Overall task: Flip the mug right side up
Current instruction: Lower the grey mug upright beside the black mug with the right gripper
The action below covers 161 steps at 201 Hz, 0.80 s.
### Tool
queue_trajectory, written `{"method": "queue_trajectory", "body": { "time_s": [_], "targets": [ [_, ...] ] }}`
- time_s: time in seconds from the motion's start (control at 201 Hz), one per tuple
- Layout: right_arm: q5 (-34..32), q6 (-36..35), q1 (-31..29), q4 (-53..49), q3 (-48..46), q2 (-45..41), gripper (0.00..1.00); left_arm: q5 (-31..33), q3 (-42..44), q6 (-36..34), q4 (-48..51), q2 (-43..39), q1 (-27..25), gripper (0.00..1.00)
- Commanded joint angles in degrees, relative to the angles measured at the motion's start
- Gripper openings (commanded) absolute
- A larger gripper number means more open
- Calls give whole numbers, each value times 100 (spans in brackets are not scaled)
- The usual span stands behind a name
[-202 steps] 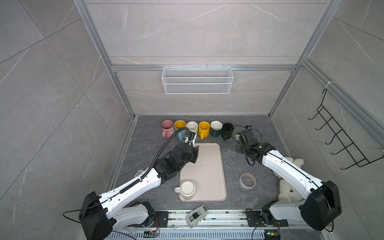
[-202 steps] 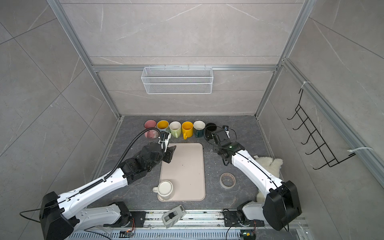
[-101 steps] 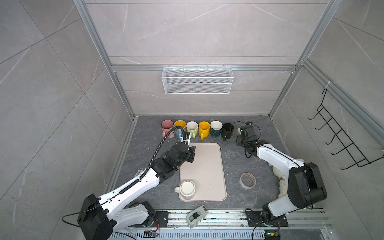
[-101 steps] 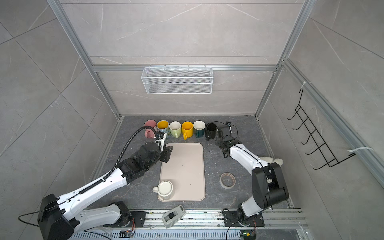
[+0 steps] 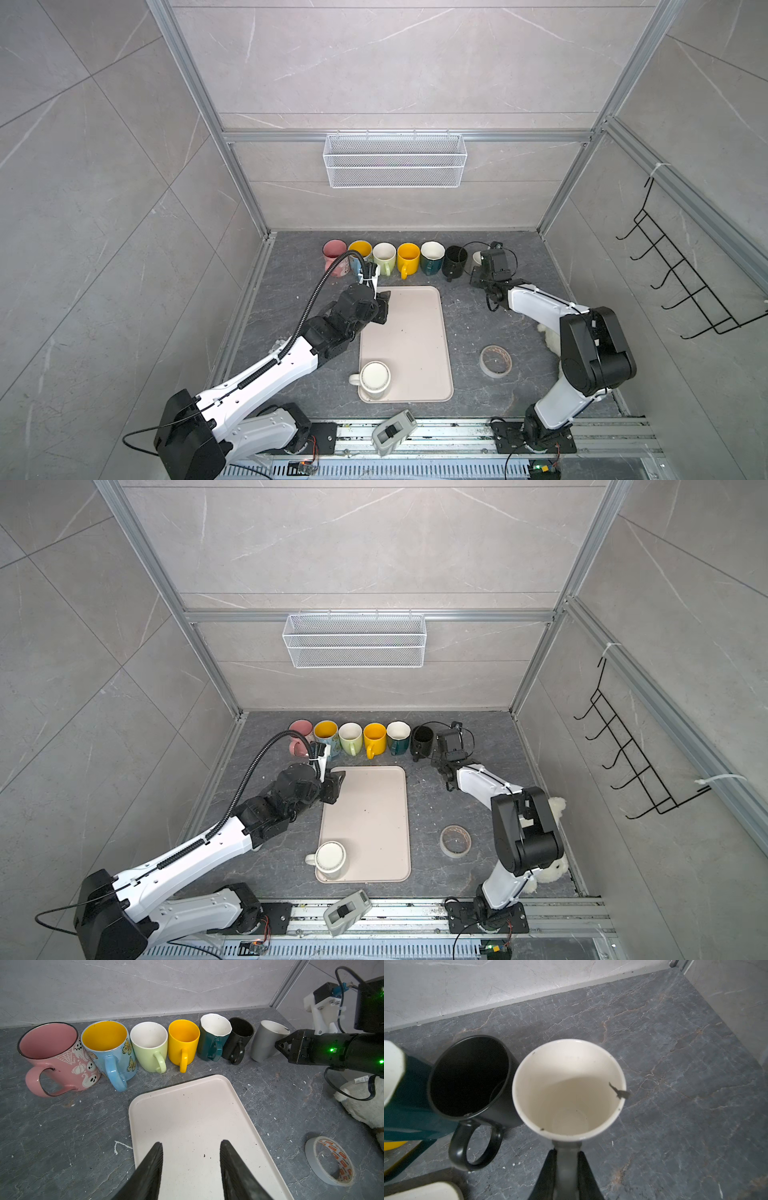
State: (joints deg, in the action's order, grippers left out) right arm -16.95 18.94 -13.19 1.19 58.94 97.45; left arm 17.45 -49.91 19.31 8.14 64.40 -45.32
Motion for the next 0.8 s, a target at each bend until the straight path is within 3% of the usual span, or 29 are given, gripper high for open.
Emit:
{"method": "queue_trajectory", "body": {
  "time_s": [0.0, 0.797],
  "targets": [
    [54, -184, 55, 624, 206, 120, 0, 15, 46, 103, -182, -164, 28, 48],
    [54, -610, 102, 894, 593, 701, 0, 83, 89, 156, -217, -172, 23, 48]
  ]
}}
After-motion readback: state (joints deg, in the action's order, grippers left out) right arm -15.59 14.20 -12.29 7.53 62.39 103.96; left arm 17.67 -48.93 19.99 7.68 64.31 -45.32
